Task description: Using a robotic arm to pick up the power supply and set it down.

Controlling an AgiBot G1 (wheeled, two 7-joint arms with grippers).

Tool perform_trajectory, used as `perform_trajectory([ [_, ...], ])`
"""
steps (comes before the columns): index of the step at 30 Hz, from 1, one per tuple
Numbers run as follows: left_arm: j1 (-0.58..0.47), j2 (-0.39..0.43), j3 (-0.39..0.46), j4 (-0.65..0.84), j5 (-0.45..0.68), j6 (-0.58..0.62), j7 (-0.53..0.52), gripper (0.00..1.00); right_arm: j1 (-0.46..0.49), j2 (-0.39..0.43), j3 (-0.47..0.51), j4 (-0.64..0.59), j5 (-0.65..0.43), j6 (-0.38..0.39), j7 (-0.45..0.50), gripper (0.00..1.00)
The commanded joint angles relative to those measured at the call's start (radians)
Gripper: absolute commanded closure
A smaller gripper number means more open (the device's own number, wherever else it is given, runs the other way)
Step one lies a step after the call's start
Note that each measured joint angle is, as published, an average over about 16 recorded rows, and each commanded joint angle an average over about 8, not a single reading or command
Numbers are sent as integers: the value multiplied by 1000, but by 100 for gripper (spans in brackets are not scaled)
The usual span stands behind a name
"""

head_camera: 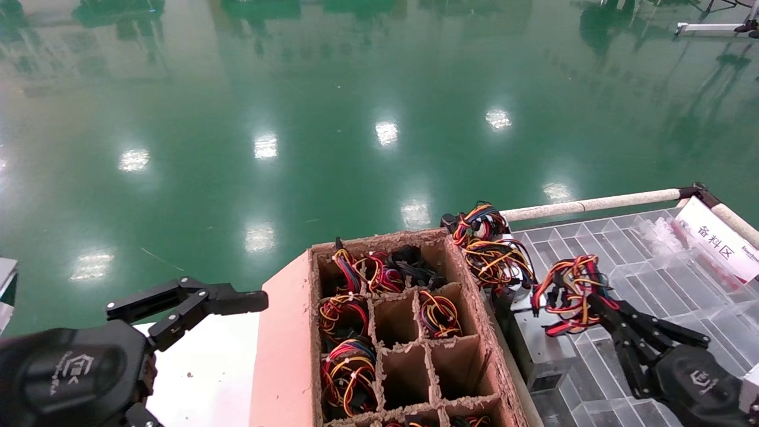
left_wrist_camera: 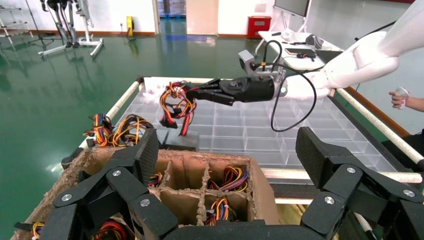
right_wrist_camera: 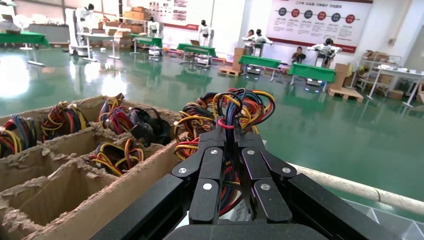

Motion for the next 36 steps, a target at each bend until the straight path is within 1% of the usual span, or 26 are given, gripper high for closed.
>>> perform_trajectory([
  [1,0,0,0,0,0,0,0,0,-7,2,4,0,8,-1,12,100],
  [5,0,0,0,0,0,0,0,0,-25,12,12,9,23,-2,42,100],
  [6,0,0,0,0,0,0,0,0,-29,14,13,11,26,-1,47,95],
  [7,0,0,0,0,0,0,0,0,-33,16,15,13,28,-1,50,85],
  [13,0,0,0,0,0,0,0,0,-46,19,17,16,33,2,55,10],
  [14,0,0,0,0,0,0,0,0,-47,19,17,16,33,2,55,2],
  [15,0,0,0,0,0,0,0,0,-47,19,17,16,34,2,55,0],
  [31,0,0,0,0,0,0,0,0,-45,19,17,18,32,5,54,0],
  [36,0,0,0,0,0,0,0,0,-45,26,22,49,37,11,53,0],
])
